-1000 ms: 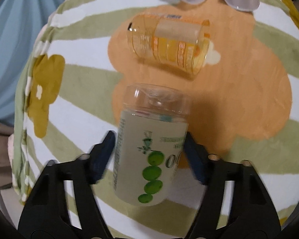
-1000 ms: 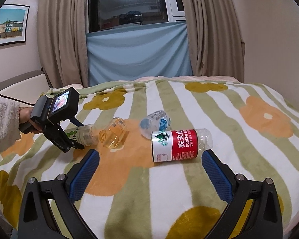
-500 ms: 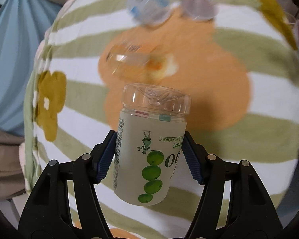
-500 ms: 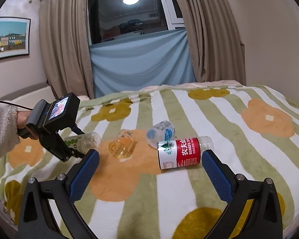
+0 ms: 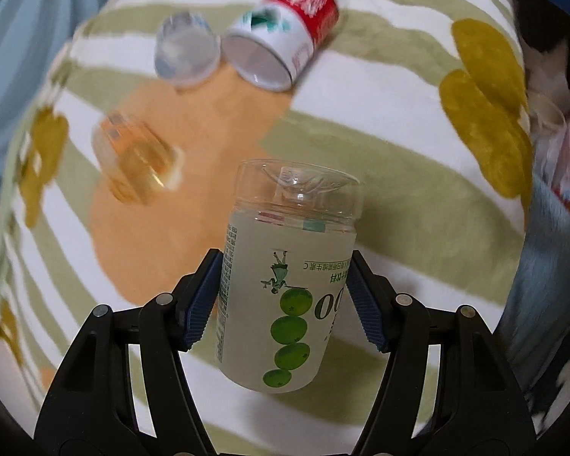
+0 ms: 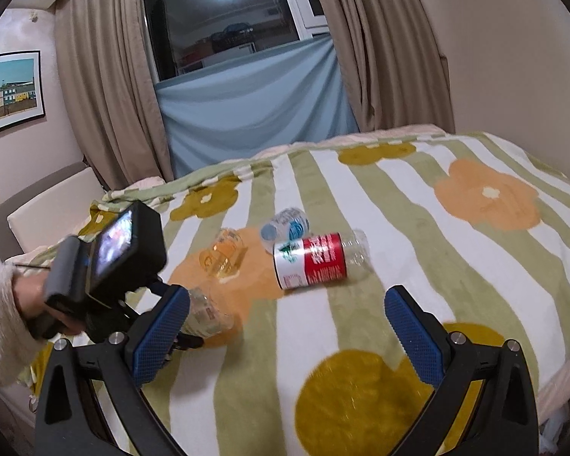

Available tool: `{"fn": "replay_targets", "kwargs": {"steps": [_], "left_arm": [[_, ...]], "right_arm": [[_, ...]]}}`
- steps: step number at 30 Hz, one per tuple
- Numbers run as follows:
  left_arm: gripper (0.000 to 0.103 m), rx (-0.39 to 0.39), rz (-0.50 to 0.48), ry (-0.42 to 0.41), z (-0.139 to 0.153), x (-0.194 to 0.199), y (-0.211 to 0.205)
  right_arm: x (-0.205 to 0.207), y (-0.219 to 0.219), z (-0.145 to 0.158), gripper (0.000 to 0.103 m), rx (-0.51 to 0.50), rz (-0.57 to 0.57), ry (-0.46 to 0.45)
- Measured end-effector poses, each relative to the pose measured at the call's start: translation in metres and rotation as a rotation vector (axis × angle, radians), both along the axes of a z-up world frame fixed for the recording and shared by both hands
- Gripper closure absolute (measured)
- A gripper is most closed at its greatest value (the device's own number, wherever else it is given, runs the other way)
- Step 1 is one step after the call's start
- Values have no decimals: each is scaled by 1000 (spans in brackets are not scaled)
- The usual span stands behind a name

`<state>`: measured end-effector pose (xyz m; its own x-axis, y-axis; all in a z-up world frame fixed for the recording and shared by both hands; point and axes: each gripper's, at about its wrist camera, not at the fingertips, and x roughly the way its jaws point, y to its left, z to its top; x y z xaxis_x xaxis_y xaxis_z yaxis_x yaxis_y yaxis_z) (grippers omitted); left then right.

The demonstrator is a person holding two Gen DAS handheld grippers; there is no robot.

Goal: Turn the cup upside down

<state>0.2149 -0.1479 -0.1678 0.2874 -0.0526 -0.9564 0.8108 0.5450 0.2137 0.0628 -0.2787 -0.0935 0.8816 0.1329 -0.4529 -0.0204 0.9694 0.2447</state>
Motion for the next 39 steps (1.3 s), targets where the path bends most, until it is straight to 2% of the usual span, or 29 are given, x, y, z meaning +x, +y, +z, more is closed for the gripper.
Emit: {"fn": "replay_targets", "kwargs": {"steps": [5, 9, 10, 11, 13, 14, 17, 21, 27, 30, 33, 35, 38, 39], "left_arm": [[41, -23, 80, 13, -10, 7, 0], [38, -30, 90, 0, -5, 11, -1], [34, -38, 94, -3, -2, 11, 2], [21, -51, 102, -11, 3, 11, 5], [2, -86, 126, -44, 12, 8, 17], [0, -106, 145, -66, 20, 7, 22], [0, -147, 198, -124, 36, -2, 45], [0, -210, 273, -218, 51, -32, 76], [0, -296, 332, -198, 47, -63, 117], [0, -310, 344, -209, 46, -72, 136], [0, -341, 359, -196, 46, -76, 152], [0, -371, 369, -186, 48, -78, 163], [0, -401, 379, -183, 51, -80, 176], [0, -412, 381, -184, 52, -82, 180]], "right_arm": [[-3, -6, -9, 0, 21, 3, 45], [-4, -6, -12, 0, 40, 13, 53], [-3, -6, -12, 0, 46, 19, 56], [-3, -5, -12, 0, 51, 24, 59], [-2, -2, -12, 0, 71, 49, 72], [-1, -1, -12, 0, 83, 61, 81], [6, 1, -8, 0, 154, 98, 112], [28, 6, -11, 0, 332, 140, 191], [68, 31, -50, 0, 659, 106, 353], [83, 49, -66, 0, 763, 70, 415], [96, 64, -79, 1, 827, -6, 460], [107, 72, -89, 6, 885, -48, 488], [122, 79, -102, 8, 890, -119, 553], [127, 82, -107, 12, 891, -132, 570]]}}
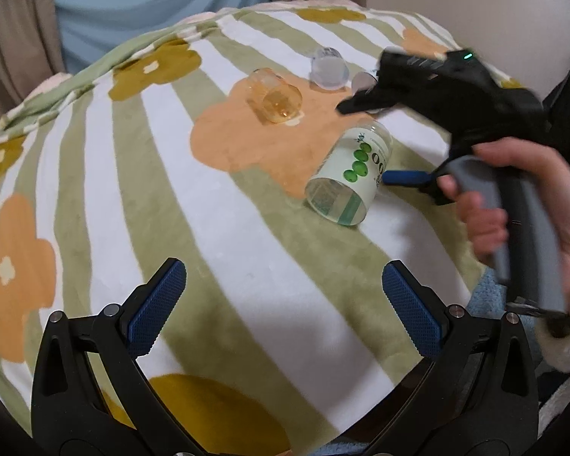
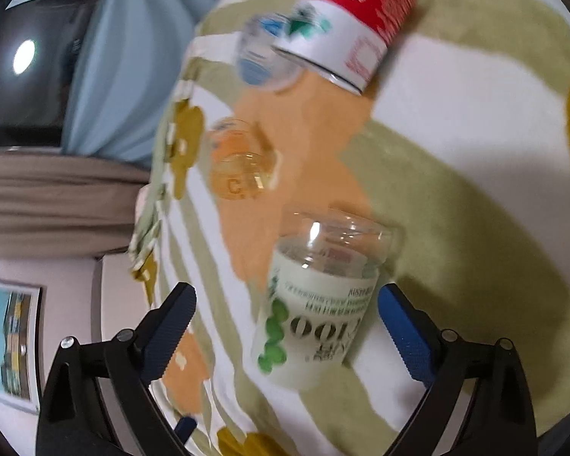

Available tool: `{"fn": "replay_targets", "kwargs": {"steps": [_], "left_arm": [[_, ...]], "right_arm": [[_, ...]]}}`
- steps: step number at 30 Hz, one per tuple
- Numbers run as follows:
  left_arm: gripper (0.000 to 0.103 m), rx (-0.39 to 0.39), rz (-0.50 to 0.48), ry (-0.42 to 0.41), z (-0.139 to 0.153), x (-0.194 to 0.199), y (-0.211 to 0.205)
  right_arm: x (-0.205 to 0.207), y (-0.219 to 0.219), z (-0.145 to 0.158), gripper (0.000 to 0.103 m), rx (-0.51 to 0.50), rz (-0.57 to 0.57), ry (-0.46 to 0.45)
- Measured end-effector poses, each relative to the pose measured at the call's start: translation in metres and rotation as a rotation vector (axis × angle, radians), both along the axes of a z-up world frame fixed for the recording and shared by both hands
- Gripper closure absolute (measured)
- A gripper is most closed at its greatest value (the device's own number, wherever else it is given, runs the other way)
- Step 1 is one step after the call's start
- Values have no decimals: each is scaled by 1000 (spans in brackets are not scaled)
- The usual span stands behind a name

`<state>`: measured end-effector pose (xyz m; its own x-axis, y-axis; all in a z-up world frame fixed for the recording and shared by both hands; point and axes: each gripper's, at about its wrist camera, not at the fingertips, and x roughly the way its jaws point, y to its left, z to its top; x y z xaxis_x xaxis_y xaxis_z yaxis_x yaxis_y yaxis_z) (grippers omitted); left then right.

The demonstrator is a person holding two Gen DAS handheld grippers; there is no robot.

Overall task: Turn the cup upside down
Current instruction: 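Bring the right gripper to the green-dotted cup and close on its body, then lift the green-dotted cup with the right gripper and rotate it rim-down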

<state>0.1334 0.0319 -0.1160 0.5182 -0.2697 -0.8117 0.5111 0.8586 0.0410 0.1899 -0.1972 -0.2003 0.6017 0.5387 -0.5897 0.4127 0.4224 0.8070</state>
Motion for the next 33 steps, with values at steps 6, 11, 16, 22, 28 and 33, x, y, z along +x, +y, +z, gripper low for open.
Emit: {"fn": "replay_targets", "kwargs": {"steps": [6, 11, 16, 22, 28, 33], "left_arm": [[0, -51, 6, 1, 5, -2, 16], [0, -85, 11, 8, 8, -2, 22], [0, -93, 8, 18, 9, -2, 25], [0, -121, 20, 52, 6, -3, 25], [0, -115, 44, 67, 7, -6, 29], [0, -139, 74, 90, 12, -3, 35]], "right_arm": [[17, 6, -16, 42, -63, 46, 50], [27, 1, -5, 43, -160, 132, 39], [59, 0, 16, 43, -302, 401, 68], [95, 24, 13, 43, -524, 776, 202], [107, 38, 4, 40, -594, 908, 229], [113, 34, 10, 8, -631, 891, 226]]}}
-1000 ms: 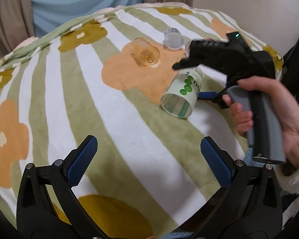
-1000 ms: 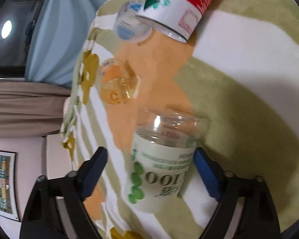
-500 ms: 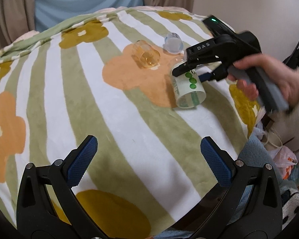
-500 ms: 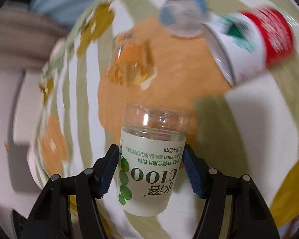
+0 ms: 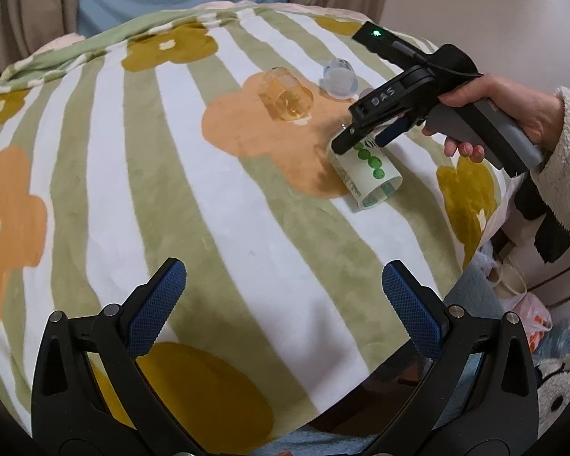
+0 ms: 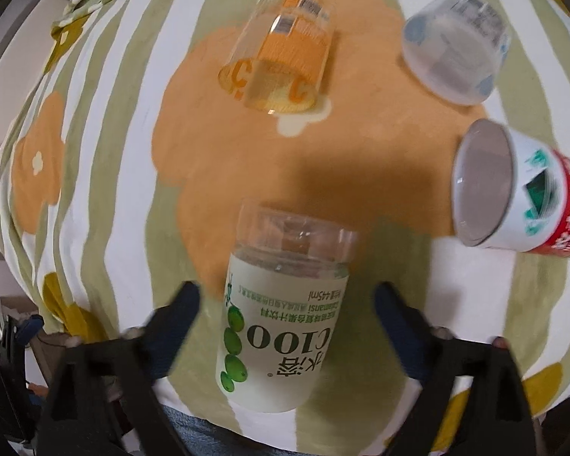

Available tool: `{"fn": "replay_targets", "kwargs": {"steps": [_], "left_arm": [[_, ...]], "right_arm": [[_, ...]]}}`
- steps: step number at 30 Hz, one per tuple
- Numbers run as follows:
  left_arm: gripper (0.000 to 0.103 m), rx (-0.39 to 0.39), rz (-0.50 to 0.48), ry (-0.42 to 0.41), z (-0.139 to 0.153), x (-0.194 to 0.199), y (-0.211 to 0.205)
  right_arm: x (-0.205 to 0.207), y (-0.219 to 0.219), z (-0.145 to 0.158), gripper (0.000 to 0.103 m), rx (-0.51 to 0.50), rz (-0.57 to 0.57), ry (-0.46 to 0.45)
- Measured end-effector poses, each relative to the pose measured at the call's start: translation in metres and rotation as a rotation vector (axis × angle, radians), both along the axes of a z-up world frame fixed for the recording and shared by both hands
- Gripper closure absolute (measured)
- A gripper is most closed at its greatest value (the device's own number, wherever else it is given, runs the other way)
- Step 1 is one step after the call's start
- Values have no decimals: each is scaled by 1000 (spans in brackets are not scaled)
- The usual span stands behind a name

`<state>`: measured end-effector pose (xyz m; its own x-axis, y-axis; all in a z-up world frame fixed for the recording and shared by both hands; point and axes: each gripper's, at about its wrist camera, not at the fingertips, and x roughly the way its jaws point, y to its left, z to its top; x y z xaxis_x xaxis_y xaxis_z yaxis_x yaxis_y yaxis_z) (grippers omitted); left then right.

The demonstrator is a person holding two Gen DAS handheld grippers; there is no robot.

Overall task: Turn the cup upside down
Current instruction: 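Lift the green-dotted cup with the right gripper and rotate it rim-down, then lower the inverted cup onto the bed and open the right gripper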

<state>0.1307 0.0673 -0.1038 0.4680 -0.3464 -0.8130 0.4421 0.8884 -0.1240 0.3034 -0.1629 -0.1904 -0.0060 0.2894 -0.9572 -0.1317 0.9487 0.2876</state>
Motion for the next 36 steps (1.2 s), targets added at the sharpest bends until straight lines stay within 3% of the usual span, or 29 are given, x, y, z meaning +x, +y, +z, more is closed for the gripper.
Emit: {"fn": "replay_targets", "kwargs": {"steps": [8, 13, 16, 20, 22, 25, 29, 32, 36], "left_arm": [[0, -48, 31, 21, 8, 7, 0], [0, -39, 30, 22, 10, 10, -3], [0, -28, 27, 22, 10, 10, -5], [0, -21, 25, 33, 9, 8, -8], [0, -17, 25, 36, 9, 7, -8], [0, -17, 26, 35, 9, 6, -8], [0, -24, 47, 16, 10, 4, -8], [0, -40, 88, -6, 10, -1, -6], [0, -59, 149, -20, 8, -9, -5]], "right_arm": [[14, -29, -4, 8, 55, -115, 54], [19, -19, -2, 9, 54, -99, 36], [12, -20, 2, 23, 53, -98, 24], [13, -7, -5, 31, 46, -93, 41], [9, 4, -9, 42, 36, -83, 43], [8, 7, -5, 42, 40, -64, 15], [-4, 6, 23, 43, 119, -75, -138], [-31, 6, 51, 43, 211, -76, -375], [-81, 15, 57, 44, 165, -62, -658]]}}
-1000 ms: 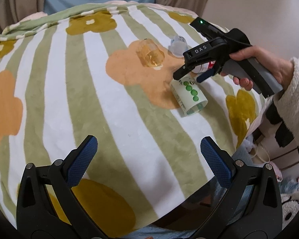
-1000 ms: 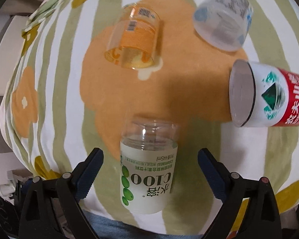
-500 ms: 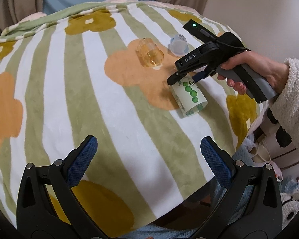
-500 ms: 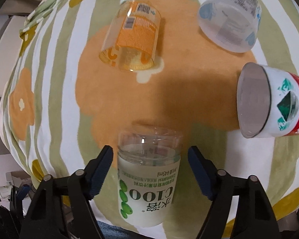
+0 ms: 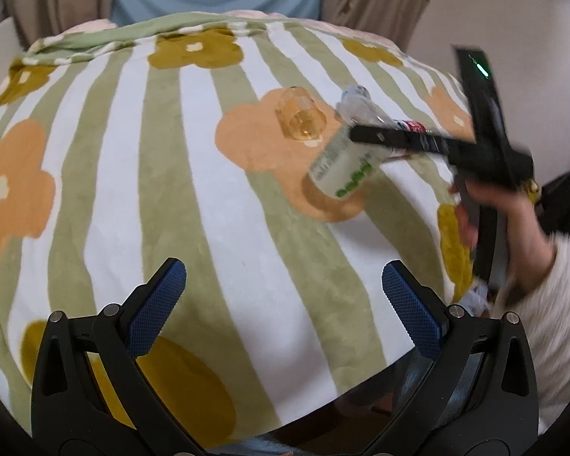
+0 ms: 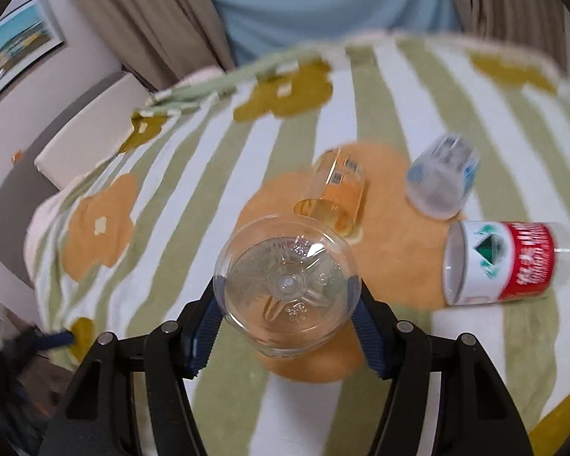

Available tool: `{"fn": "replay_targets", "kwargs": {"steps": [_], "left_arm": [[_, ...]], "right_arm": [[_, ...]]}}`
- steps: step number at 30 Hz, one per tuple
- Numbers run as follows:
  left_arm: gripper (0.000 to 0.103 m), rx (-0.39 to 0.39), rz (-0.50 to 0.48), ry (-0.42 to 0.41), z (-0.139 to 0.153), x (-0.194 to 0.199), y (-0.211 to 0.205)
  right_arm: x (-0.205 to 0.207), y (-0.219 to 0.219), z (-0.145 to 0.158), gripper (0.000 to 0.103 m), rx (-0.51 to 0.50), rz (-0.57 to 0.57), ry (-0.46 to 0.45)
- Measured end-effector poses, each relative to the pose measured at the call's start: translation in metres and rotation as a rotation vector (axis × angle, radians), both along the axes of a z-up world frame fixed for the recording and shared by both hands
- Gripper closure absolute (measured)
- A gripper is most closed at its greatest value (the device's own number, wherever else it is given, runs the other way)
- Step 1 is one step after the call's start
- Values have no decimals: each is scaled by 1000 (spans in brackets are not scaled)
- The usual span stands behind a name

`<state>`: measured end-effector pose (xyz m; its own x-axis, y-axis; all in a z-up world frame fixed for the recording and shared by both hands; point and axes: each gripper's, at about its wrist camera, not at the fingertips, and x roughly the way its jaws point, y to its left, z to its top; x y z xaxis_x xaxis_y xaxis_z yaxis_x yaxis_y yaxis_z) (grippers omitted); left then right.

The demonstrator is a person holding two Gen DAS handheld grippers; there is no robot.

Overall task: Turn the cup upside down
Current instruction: 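Lower the inverted cup onto the bed and open the right gripper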

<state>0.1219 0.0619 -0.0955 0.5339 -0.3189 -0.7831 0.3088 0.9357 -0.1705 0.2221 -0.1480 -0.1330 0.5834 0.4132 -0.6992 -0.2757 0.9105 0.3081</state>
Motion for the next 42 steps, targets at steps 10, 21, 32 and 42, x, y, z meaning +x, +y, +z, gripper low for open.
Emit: {"fn": "replay_targets", "kwargs": {"steps": [10, 21, 32, 42], "left_arm": [[0, 4, 58, -20, 1, -14, 6], [0, 12, 67, -34, 2, -12, 5], [0, 9, 65, -36, 3, -13, 2], [0, 16, 76, -72, 13, -17, -4]], "right_arm": [[-35, 2, -2, 44, -218, 63, -122], [-42, 21, -16, 44, -321, 150, -118], [-39, 13, -21, 38, -261, 102, -84], [-47, 7, -14, 10, -268, 70, -98]]}}
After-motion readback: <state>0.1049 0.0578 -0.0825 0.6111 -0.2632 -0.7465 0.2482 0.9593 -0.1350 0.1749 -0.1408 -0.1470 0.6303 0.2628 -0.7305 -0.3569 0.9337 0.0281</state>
